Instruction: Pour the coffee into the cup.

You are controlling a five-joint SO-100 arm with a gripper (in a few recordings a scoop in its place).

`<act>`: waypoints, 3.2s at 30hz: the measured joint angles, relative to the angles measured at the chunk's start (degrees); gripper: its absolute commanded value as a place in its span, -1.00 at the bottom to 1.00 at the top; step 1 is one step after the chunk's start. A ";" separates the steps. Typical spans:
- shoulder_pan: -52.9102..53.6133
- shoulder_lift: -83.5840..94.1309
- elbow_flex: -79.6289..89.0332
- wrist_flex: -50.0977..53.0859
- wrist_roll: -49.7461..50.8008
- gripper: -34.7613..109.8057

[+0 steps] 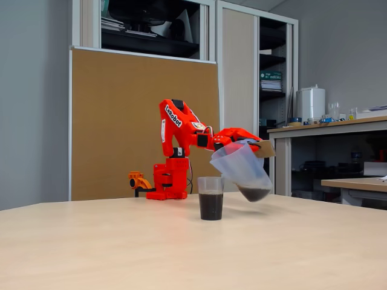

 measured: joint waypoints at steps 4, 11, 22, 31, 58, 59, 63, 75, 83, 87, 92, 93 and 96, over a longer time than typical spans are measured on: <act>-1.93 -0.88 -2.46 2.29 -4.04 -0.52; -7.38 -5.45 -8.35 8.44 -14.41 -0.52; -16.52 -16.61 -20.39 20.48 -39.02 -0.52; -20.65 -19.95 -25.49 23.91 -47.90 -0.52; -22.76 -33.22 -33.75 7.82 -45.62 -0.52; -22.94 -33.75 -33.75 6.94 -44.91 -0.52; -23.55 -34.28 -33.66 4.83 -41.22 -0.51; -23.55 -35.95 -32.26 0.00 -36.47 -0.52; -23.47 -37.53 -31.46 -0.97 -36.65 -0.52; -23.55 -38.32 -30.59 -1.14 -36.83 -0.52; -23.55 -40.34 -30.67 -2.37 -35.51 -0.52; -23.64 -40.52 -30.67 -2.64 -34.89 -0.52; -24.08 -40.52 -30.67 -2.72 -32.43 -0.50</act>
